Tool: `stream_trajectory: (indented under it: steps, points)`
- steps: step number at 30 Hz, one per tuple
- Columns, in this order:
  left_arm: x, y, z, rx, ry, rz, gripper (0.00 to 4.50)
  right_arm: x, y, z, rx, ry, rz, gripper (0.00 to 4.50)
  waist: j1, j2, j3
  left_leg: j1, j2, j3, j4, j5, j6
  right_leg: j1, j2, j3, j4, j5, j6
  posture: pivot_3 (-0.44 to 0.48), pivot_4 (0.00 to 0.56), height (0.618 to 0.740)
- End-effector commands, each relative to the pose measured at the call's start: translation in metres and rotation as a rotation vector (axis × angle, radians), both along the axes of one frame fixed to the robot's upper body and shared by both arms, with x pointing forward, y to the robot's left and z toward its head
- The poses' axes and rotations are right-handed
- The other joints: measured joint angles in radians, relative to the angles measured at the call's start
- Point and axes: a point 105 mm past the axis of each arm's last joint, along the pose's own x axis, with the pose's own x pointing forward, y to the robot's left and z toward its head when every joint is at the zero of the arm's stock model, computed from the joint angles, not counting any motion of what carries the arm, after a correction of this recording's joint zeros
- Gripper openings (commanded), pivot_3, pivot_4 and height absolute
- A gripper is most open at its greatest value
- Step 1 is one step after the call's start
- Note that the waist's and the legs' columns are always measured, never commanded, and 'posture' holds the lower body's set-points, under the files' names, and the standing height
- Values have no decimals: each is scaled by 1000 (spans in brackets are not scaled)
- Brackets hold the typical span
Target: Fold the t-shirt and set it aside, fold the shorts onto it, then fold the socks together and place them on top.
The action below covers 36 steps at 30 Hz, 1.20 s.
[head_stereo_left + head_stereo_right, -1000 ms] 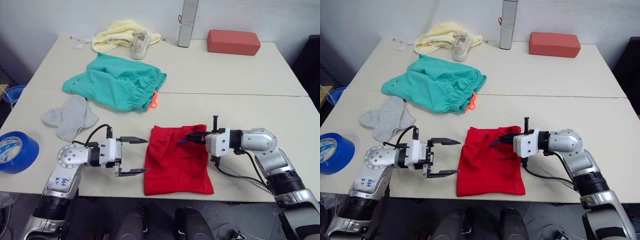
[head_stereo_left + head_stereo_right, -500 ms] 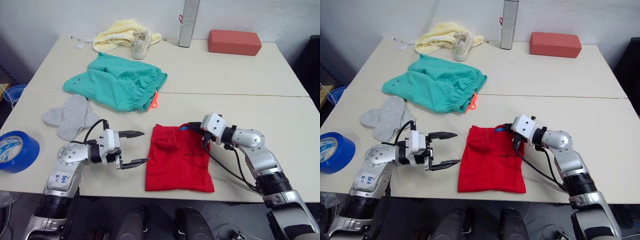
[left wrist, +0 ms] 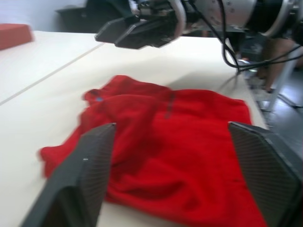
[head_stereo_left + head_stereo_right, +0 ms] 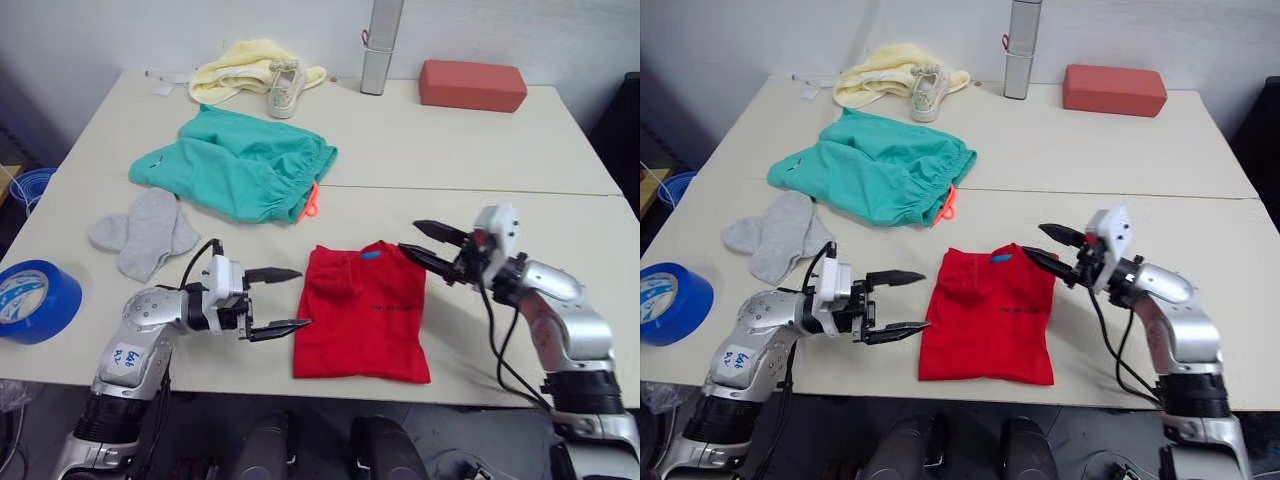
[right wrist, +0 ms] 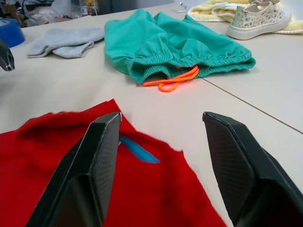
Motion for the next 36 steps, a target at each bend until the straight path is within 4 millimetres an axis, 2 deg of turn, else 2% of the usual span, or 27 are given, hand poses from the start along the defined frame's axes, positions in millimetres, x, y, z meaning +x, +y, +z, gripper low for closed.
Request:
stream_trajectory:
  steps: [1,5,6,9,12,14,23,29,32,36]
  points:
    - [-9,-14,-4,47,-44,-99,2651,-21,6,-10,-114,-45,110,1579,0,0,0,0,0,0,0,0,0,0,0,0,0,0,0,0,150,740]
    - [1,-34,-16,71,-47,-121,1357,-37,19,-41,-222,-54,177,151,0,0,0,0,0,1,0,0,-1,0,1,0,-1,0,0,0,150,740]
    - [3,-38,-18,76,-46,-123,1000,-37,21,-44,-226,-56,177,0,-1,0,0,0,0,1,1,0,-1,-1,1,0,-1,0,0,0,150,740]
    - [13,-54,-27,113,-73,-117,17,-40,28,-57,-251,-58,179,0,0,0,0,1,0,2,1,1,-1,-1,1,0,0,0,0,0,150,740]
    - [26,-65,-28,108,-79,-59,17,-40,31,-65,-279,-65,173,0,1,0,0,0,0,1,1,1,-1,-1,1,0,0,0,0,0,150,740]
    - [42,-67,-26,101,-94,31,17,-39,31,-70,-289,-51,151,0,3,0,0,0,0,1,3,1,-1,-1,1,0,1,0,0,0,150,740]
    - [93,-48,-15,34,-114,373,17,-41,27,-79,-302,-2,115,0,3,0,0,0,0,0,5,1,-1,0,1,-1,1,0,0,0,150,740]
    - [99,-30,-23,69,-104,452,17,-42,24,-76,-287,2,101,0,3,0,0,0,0,0,5,1,-1,0,1,-1,1,0,0,0,150,740]
    - [98,-23,-22,61,-98,461,17,-40,22,-62,-230,-26,94,0,3,0,0,0,0,0,5,1,-1,0,1,-1,1,0,0,0,150,740]
    - [80,-26,1,-80,-118,329,17,-24,25,-40,-149,-60,53,0,-2,0,0,0,0,0,5,1,-1,0,0,-1,1,0,0,0,150,740]
